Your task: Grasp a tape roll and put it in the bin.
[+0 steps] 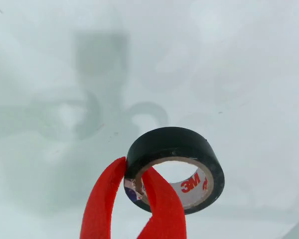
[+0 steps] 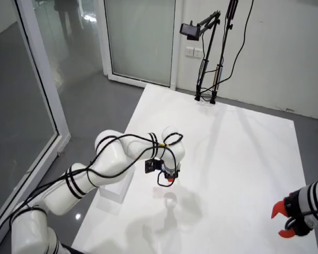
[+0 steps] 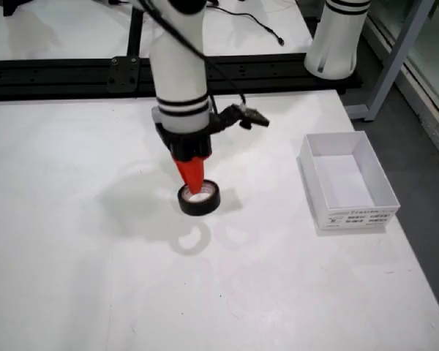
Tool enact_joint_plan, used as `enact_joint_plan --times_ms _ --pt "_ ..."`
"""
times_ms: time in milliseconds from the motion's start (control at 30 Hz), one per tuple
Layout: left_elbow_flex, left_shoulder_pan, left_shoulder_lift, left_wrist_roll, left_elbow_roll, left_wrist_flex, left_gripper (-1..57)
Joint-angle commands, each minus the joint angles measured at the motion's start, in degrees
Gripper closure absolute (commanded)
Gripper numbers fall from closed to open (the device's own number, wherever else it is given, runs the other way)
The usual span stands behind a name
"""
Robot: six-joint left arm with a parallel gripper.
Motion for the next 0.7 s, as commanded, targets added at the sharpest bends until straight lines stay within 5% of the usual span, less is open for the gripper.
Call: enact_joint_plan --times_ms 33,400,700 --pt "23.54 4.44 -26.97 -4.44 0.69 6.98 57.2" --pt "43.14 11.03 -41.12 -7.95 -0.72 6.89 57.2" --pt "43.84 15.69 -38.04 -7.95 -2.39 6.89 57.2"
